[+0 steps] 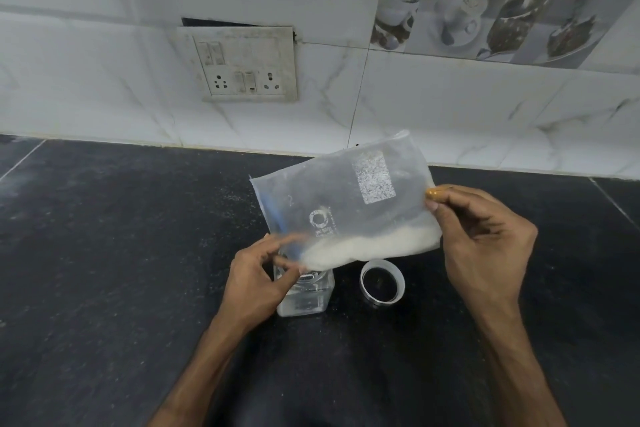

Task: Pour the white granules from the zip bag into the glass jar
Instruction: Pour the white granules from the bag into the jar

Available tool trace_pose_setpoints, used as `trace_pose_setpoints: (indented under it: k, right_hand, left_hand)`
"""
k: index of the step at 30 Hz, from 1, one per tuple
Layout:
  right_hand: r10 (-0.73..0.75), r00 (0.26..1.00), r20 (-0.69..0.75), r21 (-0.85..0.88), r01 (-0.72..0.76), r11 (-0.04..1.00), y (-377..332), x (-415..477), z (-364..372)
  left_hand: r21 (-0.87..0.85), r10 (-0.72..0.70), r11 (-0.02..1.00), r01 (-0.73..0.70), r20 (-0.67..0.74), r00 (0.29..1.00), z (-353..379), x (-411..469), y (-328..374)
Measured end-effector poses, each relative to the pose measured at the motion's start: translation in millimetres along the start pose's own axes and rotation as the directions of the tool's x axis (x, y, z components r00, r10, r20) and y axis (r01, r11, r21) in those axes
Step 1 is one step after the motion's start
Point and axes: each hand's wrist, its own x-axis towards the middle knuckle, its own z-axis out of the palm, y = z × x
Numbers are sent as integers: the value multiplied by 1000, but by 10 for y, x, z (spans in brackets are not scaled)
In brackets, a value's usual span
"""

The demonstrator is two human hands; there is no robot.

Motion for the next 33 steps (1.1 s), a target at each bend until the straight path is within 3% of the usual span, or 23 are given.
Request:
trace_pose_setpoints:
  k: [5, 10, 16, 21, 29, 33]
  right_hand:
    - [-42, 998, 37, -14, 43, 999, 35, 5, -22]
    - [-25, 970, 242, -16, 30, 999, 43, -71, -11]
    - [227, 966, 121, 116, -241, 964, 1, -85, -28]
    - [229, 968, 100, -16, -229, 973, 24, -123, -69]
    - [266, 964, 2, 94, -265, 960, 15, -133, -51]
    - [239, 967, 86, 69, -245, 967, 8, -132, -65]
  left_hand:
    - [-5, 9, 1000, -9, 12, 1000, 9, -2, -30]
    - [-35, 1, 999, -1, 11, 1000, 14, 3, -34]
    - [-47, -8, 999, 9, 30, 1000, 28, -1, -52]
    - [-43, 0, 999, 1, 23, 1000, 31, 3, -69]
    - [-54, -26, 998, 25, -9, 1000, 37, 4, -84]
    - [-42, -17, 999, 17, 5, 1000, 34, -9, -73]
